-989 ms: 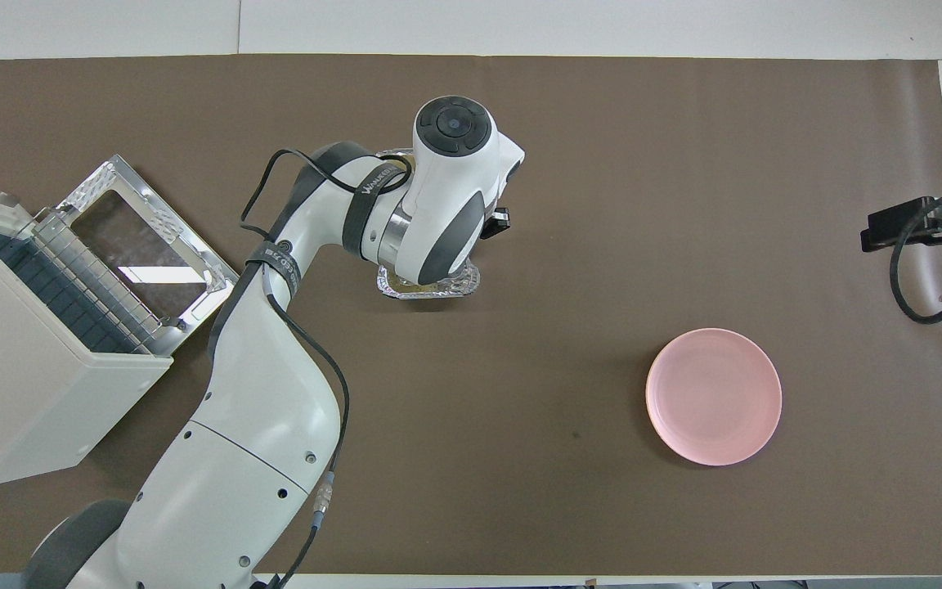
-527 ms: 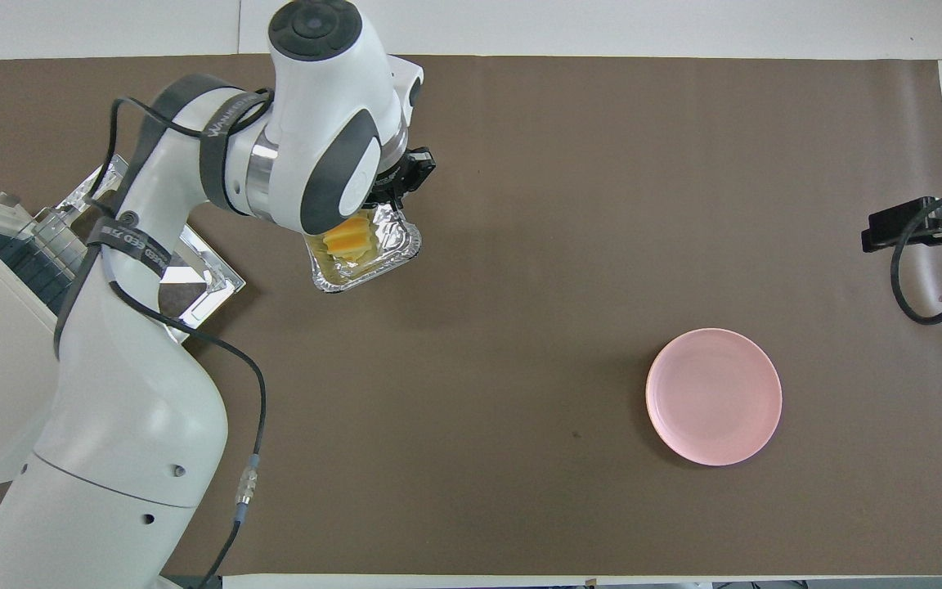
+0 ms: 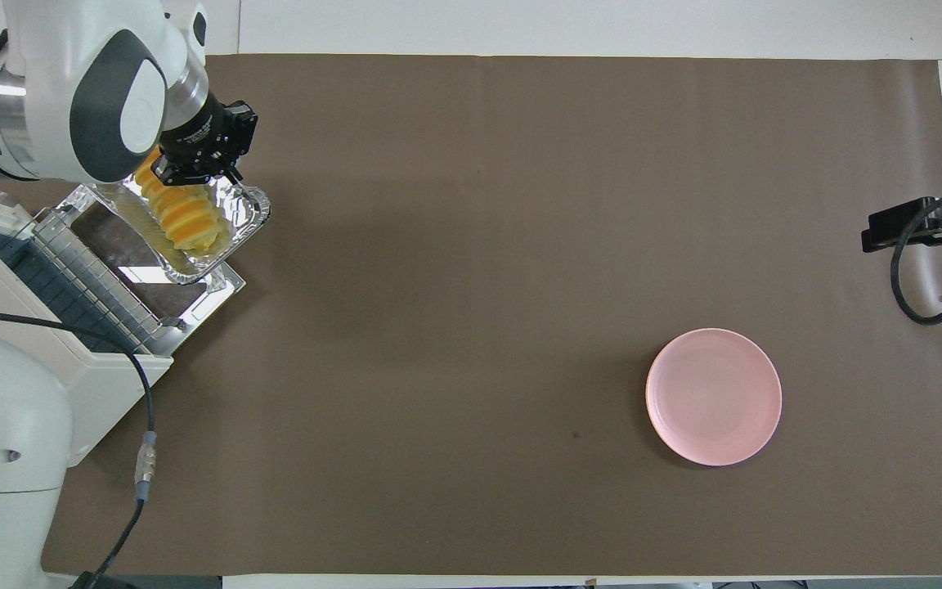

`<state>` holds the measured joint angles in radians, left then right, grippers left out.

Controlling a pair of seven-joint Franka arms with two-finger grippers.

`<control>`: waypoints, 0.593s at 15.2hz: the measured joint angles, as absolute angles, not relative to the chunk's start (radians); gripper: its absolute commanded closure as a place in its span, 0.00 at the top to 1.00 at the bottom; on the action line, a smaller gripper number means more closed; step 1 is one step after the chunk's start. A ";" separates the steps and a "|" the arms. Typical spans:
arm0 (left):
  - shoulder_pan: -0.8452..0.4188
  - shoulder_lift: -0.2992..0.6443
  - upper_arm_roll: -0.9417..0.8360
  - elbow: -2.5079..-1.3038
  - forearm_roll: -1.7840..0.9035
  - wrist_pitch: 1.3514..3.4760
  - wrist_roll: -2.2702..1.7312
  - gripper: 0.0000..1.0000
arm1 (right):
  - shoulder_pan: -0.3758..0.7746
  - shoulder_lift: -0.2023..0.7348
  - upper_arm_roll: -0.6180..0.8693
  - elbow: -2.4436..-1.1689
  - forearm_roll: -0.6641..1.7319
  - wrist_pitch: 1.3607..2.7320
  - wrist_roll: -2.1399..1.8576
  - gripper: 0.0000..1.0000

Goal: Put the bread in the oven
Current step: 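Lift the foil tray with the left gripper and carry it into the oven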

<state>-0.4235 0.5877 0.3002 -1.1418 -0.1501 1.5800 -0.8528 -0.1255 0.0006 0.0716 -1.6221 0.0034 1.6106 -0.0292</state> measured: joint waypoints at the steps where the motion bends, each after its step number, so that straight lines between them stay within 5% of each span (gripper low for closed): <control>1: -0.420 0.584 0.314 -1.168 -0.150 1.601 -0.860 0.00 | -0.125 0.001 0.072 -1.622 0.003 1.611 -0.029 1.00; 9: -0.387 0.487 0.404 -1.458 -0.148 1.793 -0.830 0.00 | -0.125 0.001 0.072 -1.622 0.003 1.611 -0.029 1.00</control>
